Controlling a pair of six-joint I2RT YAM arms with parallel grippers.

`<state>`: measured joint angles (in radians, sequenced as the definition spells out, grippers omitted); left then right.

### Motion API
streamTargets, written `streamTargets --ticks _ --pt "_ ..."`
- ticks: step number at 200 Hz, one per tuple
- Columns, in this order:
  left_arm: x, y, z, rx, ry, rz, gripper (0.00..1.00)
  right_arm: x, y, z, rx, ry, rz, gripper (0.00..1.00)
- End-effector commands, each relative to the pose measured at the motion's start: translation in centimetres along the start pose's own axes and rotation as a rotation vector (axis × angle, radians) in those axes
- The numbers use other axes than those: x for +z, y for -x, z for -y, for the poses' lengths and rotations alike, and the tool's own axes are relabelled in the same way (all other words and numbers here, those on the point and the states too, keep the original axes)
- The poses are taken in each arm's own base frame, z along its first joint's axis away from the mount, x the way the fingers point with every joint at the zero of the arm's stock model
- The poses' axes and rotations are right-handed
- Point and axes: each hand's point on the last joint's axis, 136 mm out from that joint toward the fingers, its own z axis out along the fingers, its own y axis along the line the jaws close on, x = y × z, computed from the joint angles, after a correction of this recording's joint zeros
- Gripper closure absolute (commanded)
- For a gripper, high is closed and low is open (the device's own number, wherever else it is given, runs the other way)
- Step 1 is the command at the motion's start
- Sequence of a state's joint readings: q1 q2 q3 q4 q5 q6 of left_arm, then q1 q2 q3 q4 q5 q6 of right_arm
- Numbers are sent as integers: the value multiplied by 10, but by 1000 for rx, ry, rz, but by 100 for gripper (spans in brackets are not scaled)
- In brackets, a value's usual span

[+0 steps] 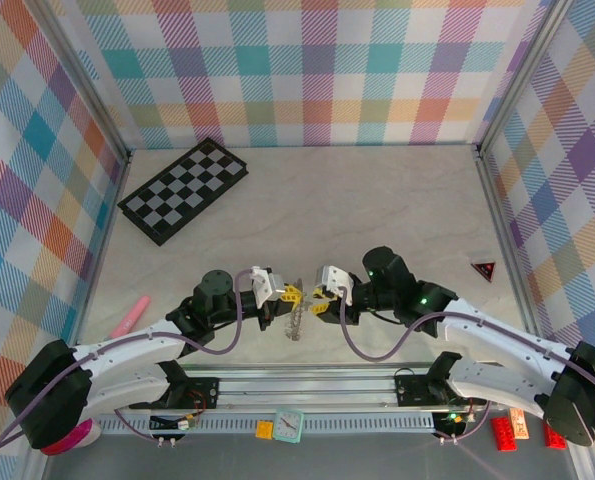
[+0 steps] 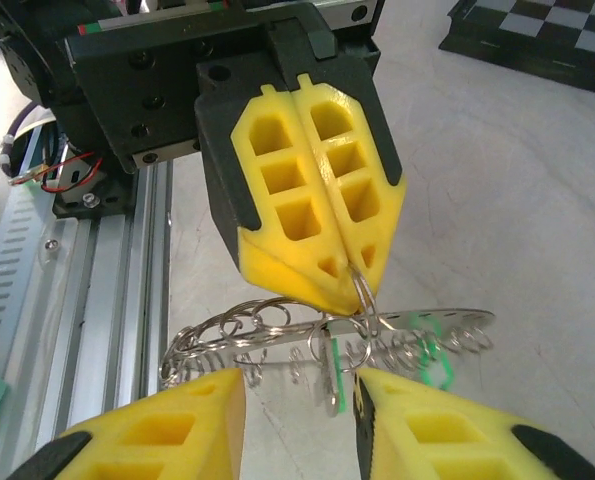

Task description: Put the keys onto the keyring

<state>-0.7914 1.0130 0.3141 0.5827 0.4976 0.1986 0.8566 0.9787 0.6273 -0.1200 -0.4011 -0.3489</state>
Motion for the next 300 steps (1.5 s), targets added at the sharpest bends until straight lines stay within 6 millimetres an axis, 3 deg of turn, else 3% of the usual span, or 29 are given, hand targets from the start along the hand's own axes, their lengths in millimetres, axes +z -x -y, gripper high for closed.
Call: streamTargets --ticks 1,35,87,151,230,280,300 --pt "1 24 11 61 -54 81 100 2 15 5 -17 -10 79 68" --pt "1 24 16 62 -87 85 100 13 10 6 12 17 54 74" --pt "-1 25 19 65 -97 90 100 14 7 11 17 -12 44 76" --pt "-1 24 18 67 -92 87 100 6 5 13 6 -54 47 65" --pt "-1 28 24 63 -132 106 100 18 15 6 17 40 81 78" --pt "-1 28 24 60 -131 105 100 11 19 7 -15 10 101 79" --pt "-2 27 24 63 -129 101 100 7 18 4 -31 9 100 84"
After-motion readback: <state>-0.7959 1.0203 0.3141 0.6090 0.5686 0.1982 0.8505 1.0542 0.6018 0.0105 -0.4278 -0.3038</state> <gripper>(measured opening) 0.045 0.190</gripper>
